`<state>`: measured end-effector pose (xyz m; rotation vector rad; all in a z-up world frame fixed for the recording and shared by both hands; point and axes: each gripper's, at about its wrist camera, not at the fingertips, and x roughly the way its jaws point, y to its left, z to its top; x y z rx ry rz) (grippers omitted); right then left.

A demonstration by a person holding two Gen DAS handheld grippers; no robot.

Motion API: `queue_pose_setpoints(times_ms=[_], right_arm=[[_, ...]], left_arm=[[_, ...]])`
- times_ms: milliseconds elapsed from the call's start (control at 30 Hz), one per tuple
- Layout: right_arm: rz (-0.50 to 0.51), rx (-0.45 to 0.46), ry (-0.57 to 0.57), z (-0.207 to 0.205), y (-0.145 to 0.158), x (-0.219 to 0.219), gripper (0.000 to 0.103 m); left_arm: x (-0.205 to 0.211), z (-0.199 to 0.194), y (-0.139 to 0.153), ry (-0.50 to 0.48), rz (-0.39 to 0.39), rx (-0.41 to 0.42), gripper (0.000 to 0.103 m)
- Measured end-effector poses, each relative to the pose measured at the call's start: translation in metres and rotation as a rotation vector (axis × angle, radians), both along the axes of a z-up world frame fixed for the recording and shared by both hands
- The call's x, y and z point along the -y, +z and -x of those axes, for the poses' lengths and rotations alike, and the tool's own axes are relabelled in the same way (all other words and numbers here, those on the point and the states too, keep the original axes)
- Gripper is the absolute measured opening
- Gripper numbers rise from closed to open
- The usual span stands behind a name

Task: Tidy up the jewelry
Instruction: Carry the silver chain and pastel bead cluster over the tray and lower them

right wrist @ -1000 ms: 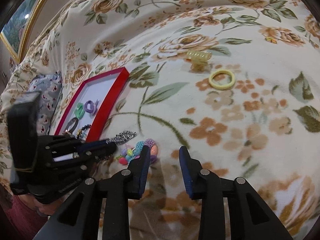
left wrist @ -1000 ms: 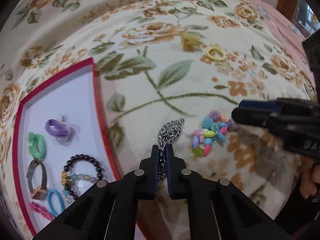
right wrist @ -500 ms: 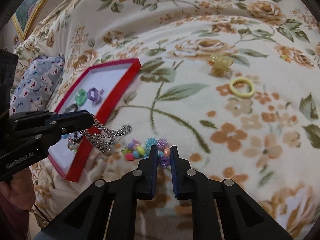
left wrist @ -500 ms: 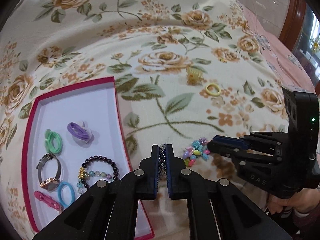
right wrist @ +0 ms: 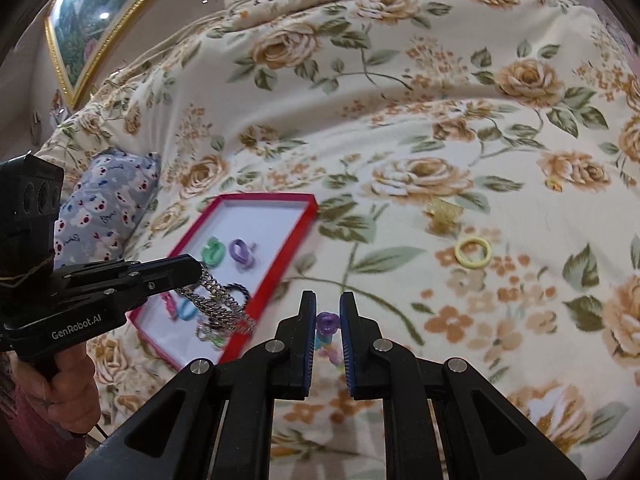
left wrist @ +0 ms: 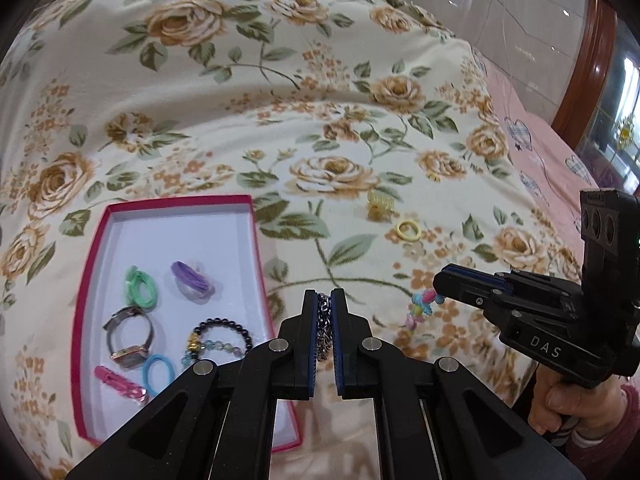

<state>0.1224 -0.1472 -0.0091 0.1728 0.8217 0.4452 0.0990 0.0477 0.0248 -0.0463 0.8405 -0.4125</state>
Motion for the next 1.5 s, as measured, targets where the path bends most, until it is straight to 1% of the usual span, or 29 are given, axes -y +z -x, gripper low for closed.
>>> queue_pose_setpoints(times_ms=[267,467,733,1167,1300,1500], right_arm=[[-0.024,0.010,0.060,0.001,0.006,-0.027,0.011],[-0.037,0.015,0.109,0.001,0.009,-0.051,0.011],[-0.051,0.007,0.184,-0.001,0.008,-0.089,0.011],[-0.064,-0.049,0.297,-0.003,-0.013,-0.146,0.011],[-0.071,-0.072,0.312,-0.005,-0.022,-0.155,0.011],[-0.044,-0.115,0.301,-0.012,-0.042,-0.158,0.011]], left_arm=[[-0.038,0.015,0.007,0.072,0.025,0.000,0.005],[-0.069,0.024,0.004,0.150,0.045,-0.016,0.005],[-0.096,0.030,-0.003,0.215,0.061,-0.035,0.005],[-0.122,0.026,-0.025,0.280,0.074,-0.086,0.005],[-0.131,0.024,-0.033,0.306,0.071,-0.107,0.005],[-0.139,0.019,-0.047,0.338,0.061,-0.135,0.005]])
